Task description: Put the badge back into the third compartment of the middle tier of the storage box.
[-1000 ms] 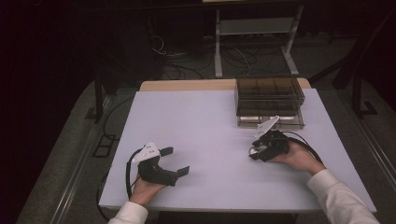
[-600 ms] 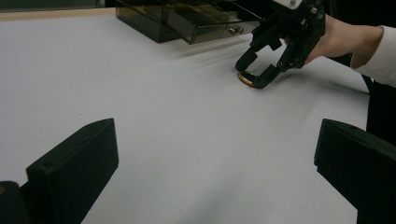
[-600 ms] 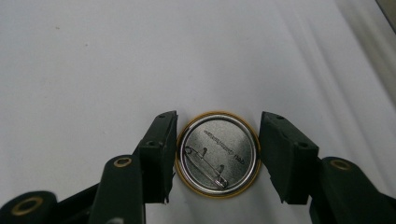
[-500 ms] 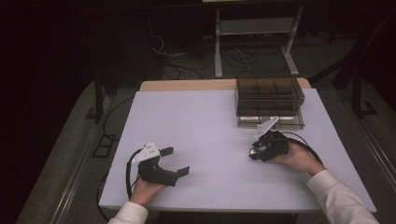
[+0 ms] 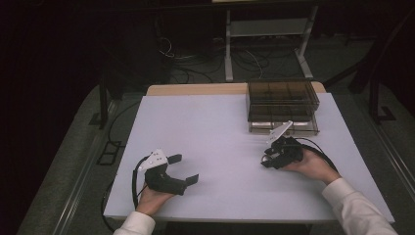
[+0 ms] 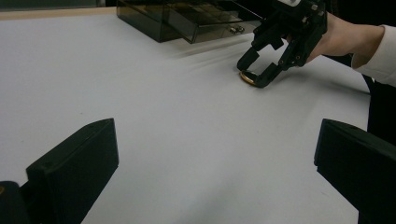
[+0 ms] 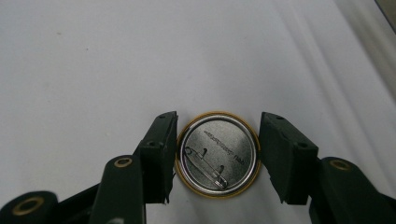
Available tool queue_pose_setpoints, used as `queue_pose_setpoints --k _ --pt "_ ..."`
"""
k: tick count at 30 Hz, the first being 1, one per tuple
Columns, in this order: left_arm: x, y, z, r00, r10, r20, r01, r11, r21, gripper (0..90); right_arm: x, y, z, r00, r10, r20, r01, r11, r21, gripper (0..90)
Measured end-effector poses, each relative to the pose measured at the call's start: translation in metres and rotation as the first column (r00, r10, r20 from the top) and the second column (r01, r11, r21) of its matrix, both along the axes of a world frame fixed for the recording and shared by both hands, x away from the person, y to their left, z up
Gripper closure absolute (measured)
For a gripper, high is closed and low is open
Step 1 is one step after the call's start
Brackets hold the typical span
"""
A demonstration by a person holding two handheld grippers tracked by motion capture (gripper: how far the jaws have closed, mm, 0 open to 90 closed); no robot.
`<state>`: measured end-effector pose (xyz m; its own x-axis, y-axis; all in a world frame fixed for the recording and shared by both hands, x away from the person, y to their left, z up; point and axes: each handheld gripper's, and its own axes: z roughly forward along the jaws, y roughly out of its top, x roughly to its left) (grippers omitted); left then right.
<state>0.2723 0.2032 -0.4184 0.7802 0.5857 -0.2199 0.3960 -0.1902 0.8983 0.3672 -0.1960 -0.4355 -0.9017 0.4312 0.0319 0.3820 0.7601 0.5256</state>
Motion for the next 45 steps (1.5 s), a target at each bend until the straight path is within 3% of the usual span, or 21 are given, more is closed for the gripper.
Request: queue_pose_setpoints --k 33,45 --pt "-0.001 0.0 0.001 1.0 0.002 0.007 -0.002 1.0 -0.002 0.0 0.002 -0.018 0.029 0.9989 -0.033 -0.035 0.036 0.994 0.098 46.9" --pt "-0.001 0.0 0.002 0.9999 0.003 0.01 -0.003 1.0 -0.003 0.0 0.002 -0.022 0.038 0.9987 -0.037 -0.036 0.041 0.993 0.11 46.9"
